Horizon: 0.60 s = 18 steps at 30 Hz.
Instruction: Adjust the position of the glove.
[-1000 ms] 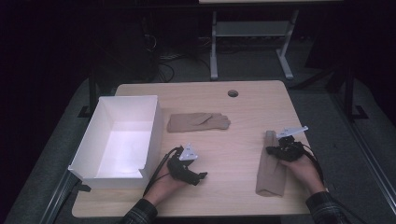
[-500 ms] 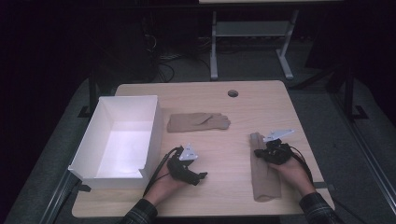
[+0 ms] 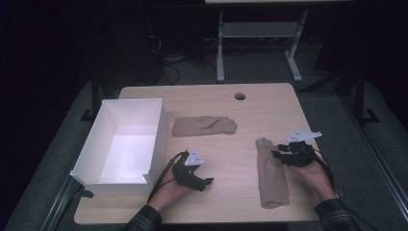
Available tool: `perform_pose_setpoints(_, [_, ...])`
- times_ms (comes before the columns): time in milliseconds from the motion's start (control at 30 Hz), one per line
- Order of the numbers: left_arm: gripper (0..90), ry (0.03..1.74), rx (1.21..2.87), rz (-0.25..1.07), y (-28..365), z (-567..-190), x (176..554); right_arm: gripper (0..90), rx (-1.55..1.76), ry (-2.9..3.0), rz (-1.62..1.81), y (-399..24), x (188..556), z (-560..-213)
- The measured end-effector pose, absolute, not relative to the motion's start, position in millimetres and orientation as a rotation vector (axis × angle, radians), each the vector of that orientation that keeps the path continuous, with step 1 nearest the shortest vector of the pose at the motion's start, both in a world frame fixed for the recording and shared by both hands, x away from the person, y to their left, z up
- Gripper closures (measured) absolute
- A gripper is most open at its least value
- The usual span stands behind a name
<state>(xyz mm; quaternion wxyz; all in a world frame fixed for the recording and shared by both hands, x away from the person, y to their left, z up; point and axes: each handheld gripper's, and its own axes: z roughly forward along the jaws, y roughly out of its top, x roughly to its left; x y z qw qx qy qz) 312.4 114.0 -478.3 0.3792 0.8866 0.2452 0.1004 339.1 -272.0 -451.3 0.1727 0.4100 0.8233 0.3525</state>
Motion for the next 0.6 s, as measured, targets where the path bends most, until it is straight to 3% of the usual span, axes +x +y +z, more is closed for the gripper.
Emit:
perform_pose_setpoints(333, [12.2,0.621,2.267,0.257,114,-478,313,26.7,1.388,2.192,0.914,-315,352,-473])
perform_pose_setpoints(600, [12.3,0.620,2.268,0.258,114,-478,313,18.3,1.397,2.148,0.951,-323,353,-483])
